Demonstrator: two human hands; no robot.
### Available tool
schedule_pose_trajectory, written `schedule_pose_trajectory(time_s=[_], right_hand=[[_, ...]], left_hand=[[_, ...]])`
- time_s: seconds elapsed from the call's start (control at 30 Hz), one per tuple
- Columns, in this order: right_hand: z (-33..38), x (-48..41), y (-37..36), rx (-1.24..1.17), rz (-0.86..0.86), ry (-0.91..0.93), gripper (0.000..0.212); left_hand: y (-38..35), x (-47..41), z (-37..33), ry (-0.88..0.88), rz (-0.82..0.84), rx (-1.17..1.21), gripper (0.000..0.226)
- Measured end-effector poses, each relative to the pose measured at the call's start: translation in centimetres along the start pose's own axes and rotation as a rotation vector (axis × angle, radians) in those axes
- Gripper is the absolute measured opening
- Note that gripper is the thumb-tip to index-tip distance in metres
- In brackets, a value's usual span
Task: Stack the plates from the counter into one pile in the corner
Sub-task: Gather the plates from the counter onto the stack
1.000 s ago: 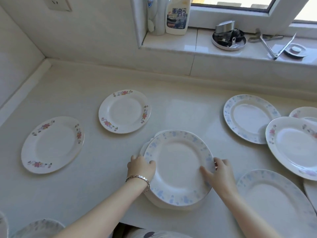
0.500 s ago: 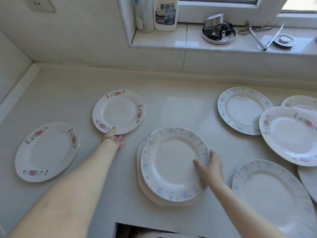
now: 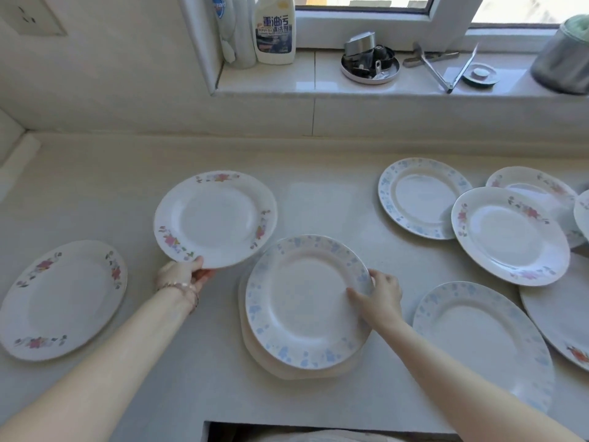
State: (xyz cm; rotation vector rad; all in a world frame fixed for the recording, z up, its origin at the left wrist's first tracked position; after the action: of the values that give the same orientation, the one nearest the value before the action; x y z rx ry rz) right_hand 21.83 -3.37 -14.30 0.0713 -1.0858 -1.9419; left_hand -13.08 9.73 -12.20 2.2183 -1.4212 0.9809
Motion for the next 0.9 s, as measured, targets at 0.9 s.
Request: schedule_pose_trajectory(time_s=[0.9], right_hand=[[-0.9, 3.2, 1.1, 0.351, 0.04, 0.13, 0.048]], left_hand=[[0.1, 6.0, 9.6, -0.133, 0.222, -1.206, 0.02]])
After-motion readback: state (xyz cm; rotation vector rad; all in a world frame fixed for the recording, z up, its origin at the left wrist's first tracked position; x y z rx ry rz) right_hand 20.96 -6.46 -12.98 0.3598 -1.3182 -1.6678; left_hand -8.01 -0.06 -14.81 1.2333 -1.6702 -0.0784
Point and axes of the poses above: each hand's wrist, its own x-axis away from the middle knuckle, its own y-axis out of the back of the hand, z = x × y, the point moved 10 cm from there along -x, towards the middle knuckle, and after that the axes turned 2 degrees about -z, right-handed, at the moved point
